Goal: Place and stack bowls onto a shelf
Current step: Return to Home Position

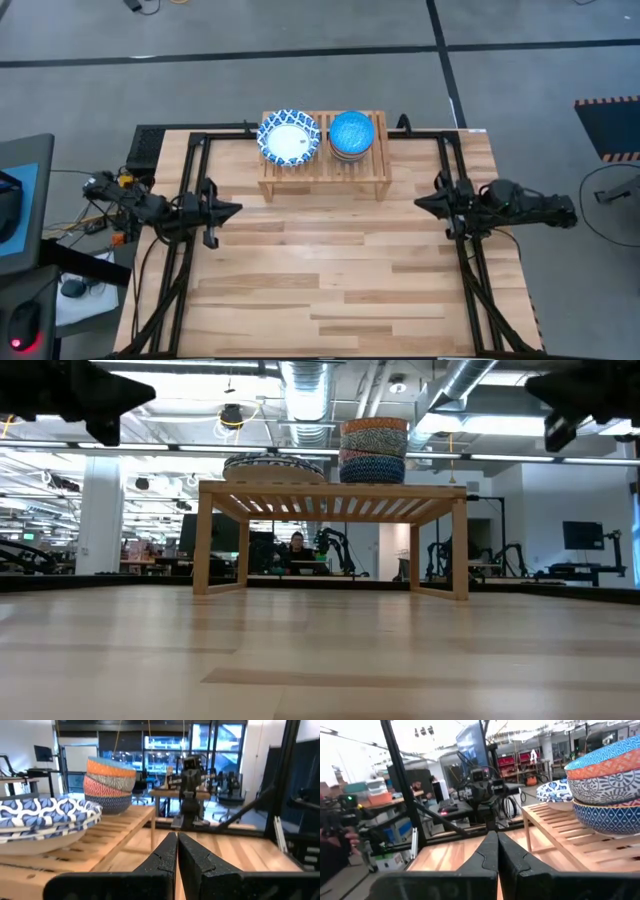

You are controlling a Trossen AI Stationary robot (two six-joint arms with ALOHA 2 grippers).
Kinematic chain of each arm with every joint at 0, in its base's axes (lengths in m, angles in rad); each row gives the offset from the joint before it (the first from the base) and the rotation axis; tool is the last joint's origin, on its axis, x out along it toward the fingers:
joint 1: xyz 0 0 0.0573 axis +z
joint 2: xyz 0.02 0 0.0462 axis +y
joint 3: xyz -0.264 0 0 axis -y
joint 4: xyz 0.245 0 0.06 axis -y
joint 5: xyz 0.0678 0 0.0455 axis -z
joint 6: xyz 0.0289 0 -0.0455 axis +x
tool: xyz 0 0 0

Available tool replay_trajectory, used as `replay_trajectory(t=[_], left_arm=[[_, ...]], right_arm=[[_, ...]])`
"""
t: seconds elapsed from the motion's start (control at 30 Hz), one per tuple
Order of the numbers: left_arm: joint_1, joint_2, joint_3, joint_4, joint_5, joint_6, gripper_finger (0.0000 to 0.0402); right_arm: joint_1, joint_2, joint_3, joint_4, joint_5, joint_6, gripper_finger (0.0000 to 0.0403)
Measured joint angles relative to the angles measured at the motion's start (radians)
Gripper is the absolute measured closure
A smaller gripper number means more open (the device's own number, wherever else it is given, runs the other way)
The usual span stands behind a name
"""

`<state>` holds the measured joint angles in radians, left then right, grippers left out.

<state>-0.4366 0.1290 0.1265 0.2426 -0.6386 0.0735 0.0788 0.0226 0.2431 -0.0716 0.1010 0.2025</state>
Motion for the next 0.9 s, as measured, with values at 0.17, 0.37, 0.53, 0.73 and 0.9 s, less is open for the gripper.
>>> replay_trajectory(t=[0.17, 0.37, 0.53, 0.73, 0.9], left_arm=[[0.0, -0.11, 0.0, -0.156, 0.019, -0.018, 0.0401], [-0.001, -0.125, 0.0, -0.201, 0.051, -0.004, 0.0402], [-0.001, -0.125, -0.002, -0.238, 0.054, -0.007, 0.0402], [-0.001, -0.127, -0.089, -0.123, 0.048, -0.008, 0.0402], [-0.001, -0.125, -0.116, -0.107, 0.049, -0.032, 0.0402]], right_arm=[[-0.001, -0.02, -0.041, -0.007, -0.016, -0.032, 0.0375], [-0.001, -0.02, -0.104, 0.044, -0.022, -0.045, 0.0384], [-0.001, -0.02, -0.175, 0.159, -0.025, -0.037, 0.0379], [-0.001, -0.019, -0.235, 0.22, -0.026, -0.023, 0.0382], [-0.001, -0.02, -0.235, 0.211, -0.026, -0.025, 0.038]])
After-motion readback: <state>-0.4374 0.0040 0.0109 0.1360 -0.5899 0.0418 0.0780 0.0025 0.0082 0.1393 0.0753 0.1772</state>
